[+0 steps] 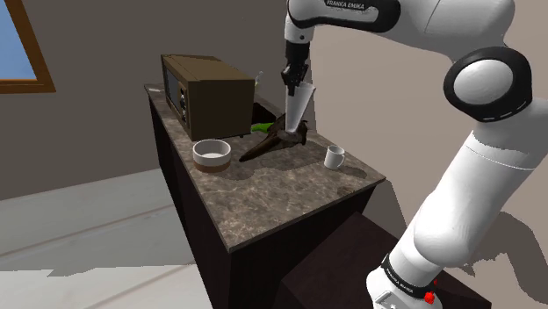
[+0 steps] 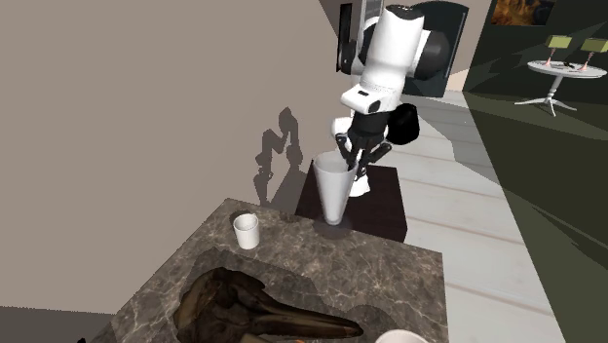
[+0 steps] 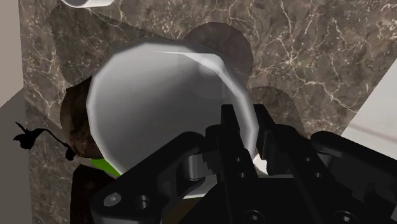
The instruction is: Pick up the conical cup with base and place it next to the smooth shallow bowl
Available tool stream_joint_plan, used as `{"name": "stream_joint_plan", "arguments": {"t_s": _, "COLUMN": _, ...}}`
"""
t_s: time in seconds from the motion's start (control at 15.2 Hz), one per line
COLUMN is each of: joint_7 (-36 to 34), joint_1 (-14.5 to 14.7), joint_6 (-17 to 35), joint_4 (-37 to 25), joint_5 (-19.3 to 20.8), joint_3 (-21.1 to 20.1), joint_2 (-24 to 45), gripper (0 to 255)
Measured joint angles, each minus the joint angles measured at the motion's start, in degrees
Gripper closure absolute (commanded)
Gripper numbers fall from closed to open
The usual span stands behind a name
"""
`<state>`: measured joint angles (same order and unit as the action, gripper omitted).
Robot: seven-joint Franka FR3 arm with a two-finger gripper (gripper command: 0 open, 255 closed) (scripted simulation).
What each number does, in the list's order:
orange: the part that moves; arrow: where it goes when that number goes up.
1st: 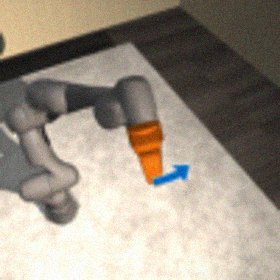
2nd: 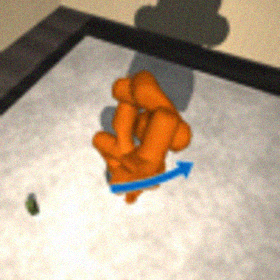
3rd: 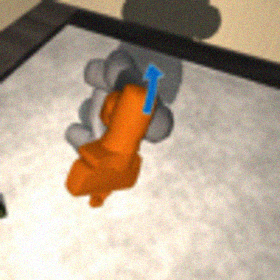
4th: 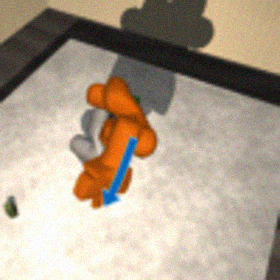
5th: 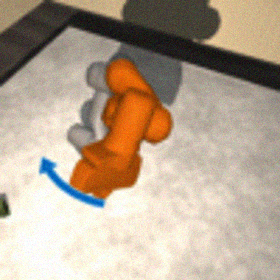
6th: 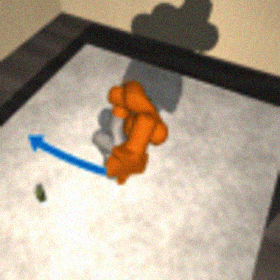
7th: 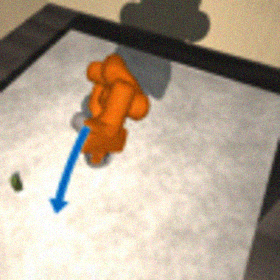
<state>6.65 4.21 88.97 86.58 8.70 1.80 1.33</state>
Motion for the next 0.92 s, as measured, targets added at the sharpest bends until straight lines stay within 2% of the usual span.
{"name": "stream_joint_plan", "arguments": {"t_s": 0.46, "joint_7": -9.3, "joint_1": 4.7, "joint_6": 2.4, "joint_4": 0.2, "joint_5": 0.3, "joint_3": -4.2, "joint_2": 3.6, "gripper": 255}}
{"name": "stream_joint_plan", "arguments": {"t_s": 0.92, "joint_7": -17.7, "joint_1": 9.5, "joint_6": 2.6, "joint_4": -4.6, "joint_5": 1.1, "joint_3": -7.7, "joint_2": 10.0, "gripper": 255}}
